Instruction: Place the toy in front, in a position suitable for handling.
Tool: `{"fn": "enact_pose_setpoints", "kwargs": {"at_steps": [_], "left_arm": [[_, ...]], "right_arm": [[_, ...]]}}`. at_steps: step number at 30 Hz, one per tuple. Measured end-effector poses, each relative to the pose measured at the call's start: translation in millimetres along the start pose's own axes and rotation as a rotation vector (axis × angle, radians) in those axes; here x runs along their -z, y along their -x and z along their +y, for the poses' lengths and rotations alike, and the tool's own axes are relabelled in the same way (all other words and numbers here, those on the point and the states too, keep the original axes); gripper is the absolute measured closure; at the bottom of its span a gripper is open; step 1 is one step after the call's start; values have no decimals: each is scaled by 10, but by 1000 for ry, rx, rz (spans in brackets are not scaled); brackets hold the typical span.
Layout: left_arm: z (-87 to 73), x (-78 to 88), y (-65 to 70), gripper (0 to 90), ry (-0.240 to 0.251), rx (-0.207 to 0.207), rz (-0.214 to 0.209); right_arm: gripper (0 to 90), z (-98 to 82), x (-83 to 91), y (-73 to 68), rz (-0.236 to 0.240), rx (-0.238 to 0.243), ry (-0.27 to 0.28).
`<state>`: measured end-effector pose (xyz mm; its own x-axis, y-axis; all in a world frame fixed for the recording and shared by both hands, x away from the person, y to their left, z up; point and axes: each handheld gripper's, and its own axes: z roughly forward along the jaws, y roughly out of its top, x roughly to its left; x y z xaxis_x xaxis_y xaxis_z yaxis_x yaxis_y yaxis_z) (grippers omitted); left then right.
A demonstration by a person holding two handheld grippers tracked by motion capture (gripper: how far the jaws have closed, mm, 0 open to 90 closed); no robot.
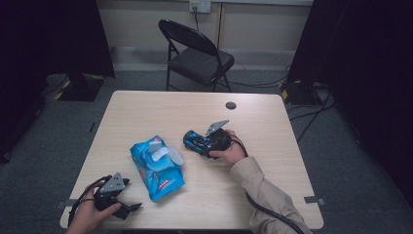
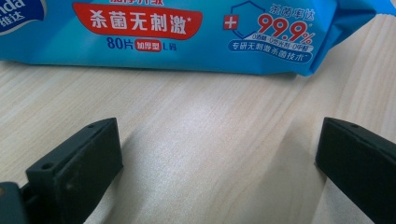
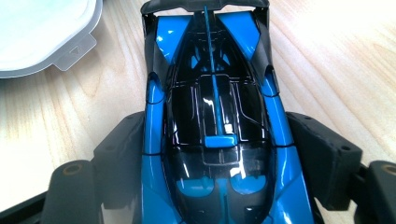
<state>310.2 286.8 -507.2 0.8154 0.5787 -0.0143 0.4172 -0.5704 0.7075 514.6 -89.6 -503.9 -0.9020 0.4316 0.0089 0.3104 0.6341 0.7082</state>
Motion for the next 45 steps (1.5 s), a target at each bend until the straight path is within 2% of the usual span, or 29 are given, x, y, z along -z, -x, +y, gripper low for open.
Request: {"fn": "enact_pose_setpoints", "kwargs": {"at_steps": [6,11,16,23,30,33,35,43,45], "left_arm": [[0,0,0,0,0,0,0],[0,0,0,0,0,0,0],[0,0,0,0,0,0,0],[0,0,0,0,0,0,0],[0,0,0,0,0,0,0],[0,0,0,0,0,0,0],[0,0,0,0,0,0,0],[0,-1,1,0,3,4,-1],[0,0,-1,0,0,0,0]], "right_arm": [[245,9,14,-24,-20,2,-11],[246,24,63,-31,-33,-19,27],[247,44,99,-24,-34,-40,24],[245,-65,71,-53,-53,-33,14],[240,-84,80,-56,-61,-40,16],[208,-89,77,-52,-65,-58,28],[150,-71,77,-30,-74,-88,33],[169,-13,-15,-49,-67,-62,2],[194,1,-34,-67,-73,-70,7]]}}
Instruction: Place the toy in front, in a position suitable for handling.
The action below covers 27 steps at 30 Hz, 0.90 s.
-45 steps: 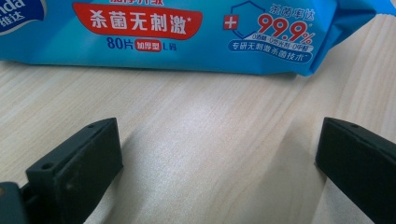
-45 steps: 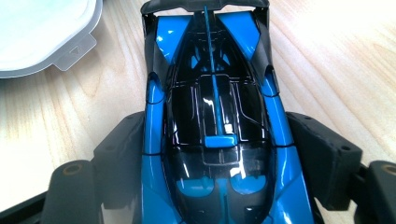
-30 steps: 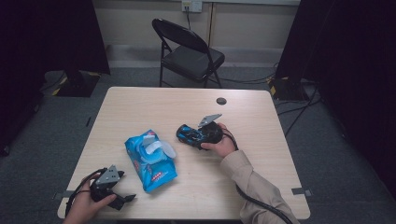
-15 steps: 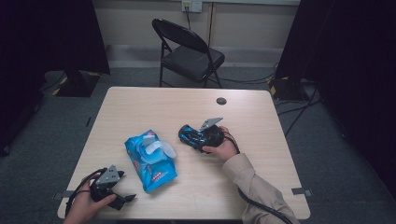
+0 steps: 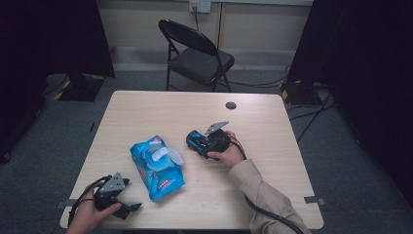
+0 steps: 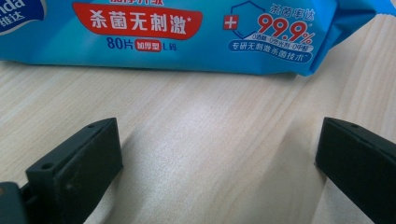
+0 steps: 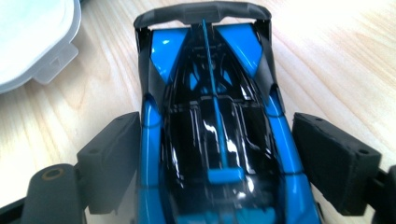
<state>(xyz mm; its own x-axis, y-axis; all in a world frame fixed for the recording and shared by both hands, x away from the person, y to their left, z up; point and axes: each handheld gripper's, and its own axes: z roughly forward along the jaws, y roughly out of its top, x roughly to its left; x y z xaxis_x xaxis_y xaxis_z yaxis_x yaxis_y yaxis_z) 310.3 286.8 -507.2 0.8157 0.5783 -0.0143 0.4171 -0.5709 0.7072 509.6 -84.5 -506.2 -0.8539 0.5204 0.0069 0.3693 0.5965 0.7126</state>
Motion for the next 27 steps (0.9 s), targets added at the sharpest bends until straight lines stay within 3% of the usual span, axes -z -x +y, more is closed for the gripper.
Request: {"fn": "enact_pose_setpoints", "kwargs": {"at_steps": [1,2,9,13,27], "left_arm": [[0,0,0,0,0,0,0],[0,0,0,0,0,0,0],[0,0,0,0,0,0,0],[0,-1,2,0,3,4,0],[1,-2,1,0,3,4,0]], "right_arm": [[194,0,0,0,0,0,0],[260,17,1,-11,8,16,5],[263,16,21,-40,-11,4,1],[264,-3,67,5,-30,-72,4],[280,5,320,74,-33,-98,20]]}}
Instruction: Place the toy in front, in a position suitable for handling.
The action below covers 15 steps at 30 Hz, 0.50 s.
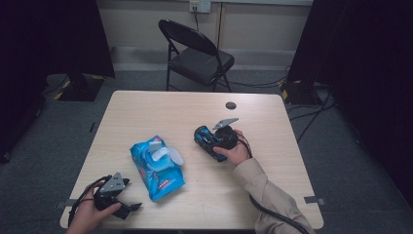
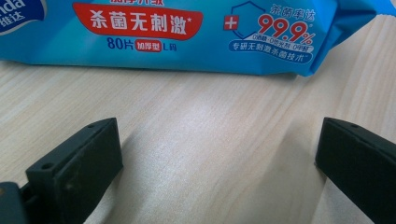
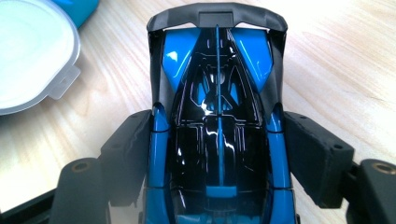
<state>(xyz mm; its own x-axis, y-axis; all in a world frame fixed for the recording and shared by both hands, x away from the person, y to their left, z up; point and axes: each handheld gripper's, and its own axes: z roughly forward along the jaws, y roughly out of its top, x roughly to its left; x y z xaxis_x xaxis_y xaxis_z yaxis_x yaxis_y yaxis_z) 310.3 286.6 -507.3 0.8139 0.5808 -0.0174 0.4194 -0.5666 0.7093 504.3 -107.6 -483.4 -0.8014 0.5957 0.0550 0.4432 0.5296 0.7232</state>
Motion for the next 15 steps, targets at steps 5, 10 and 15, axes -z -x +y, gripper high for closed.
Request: {"fn": "enact_pose_setpoints", "kwargs": {"at_steps": [5,10,15], "left_arm": [[2,0,-3,0,-2,-3,0],[4,-2,-4,0,-2,-2,1],[5,-4,-4,0,-2,-2,1]], "right_arm": [[280,28,90,30,-2,-9,11],[281,51,192,53,-6,-9,26],[284,17,103,46,-12,-19,12]]}}
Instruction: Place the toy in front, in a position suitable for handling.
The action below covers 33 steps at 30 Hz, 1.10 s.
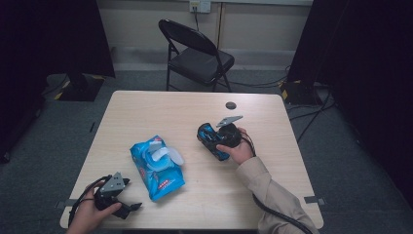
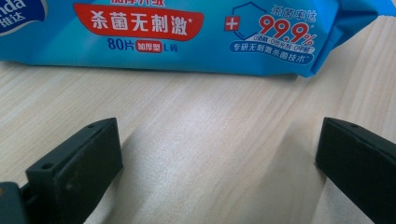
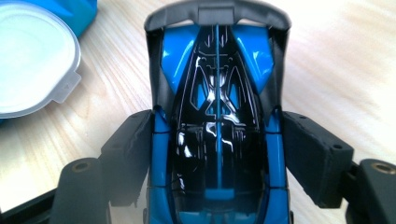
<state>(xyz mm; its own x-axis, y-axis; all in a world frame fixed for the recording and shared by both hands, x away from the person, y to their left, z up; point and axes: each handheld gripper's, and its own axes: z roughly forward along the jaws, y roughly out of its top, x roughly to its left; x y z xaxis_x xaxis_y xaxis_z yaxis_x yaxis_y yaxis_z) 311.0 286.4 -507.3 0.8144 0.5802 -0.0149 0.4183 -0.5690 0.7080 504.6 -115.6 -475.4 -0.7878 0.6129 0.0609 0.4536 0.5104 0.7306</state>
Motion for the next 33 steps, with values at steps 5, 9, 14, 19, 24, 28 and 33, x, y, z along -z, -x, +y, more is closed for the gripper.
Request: {"fn": "enact_pose_setpoints", "kwargs": {"at_steps": [5,9,14,19,24,28,33], "left_arm": [[2,-1,-1,0,-1,-1,1],[2,0,0,0,-2,0,1],[2,-1,0,0,-1,-1,2],[2,-1,0,0,-1,0,1],[2,-1,-1,0,-1,-1,2],[2,-1,0,0,-1,0,0],[2,-1,0,0,-1,-1,2]], "right_arm": [[284,-70,-183,-44,-8,5,-26],[283,-69,-201,-69,-25,22,-17],[231,-105,-192,-82,-42,50,8],[190,-148,-197,-99,-65,72,-9],[234,-249,-223,-80,-45,35,5],[244,-251,-213,-95,-48,30,4],[256,-243,-207,-112,-65,13,-1]]}}
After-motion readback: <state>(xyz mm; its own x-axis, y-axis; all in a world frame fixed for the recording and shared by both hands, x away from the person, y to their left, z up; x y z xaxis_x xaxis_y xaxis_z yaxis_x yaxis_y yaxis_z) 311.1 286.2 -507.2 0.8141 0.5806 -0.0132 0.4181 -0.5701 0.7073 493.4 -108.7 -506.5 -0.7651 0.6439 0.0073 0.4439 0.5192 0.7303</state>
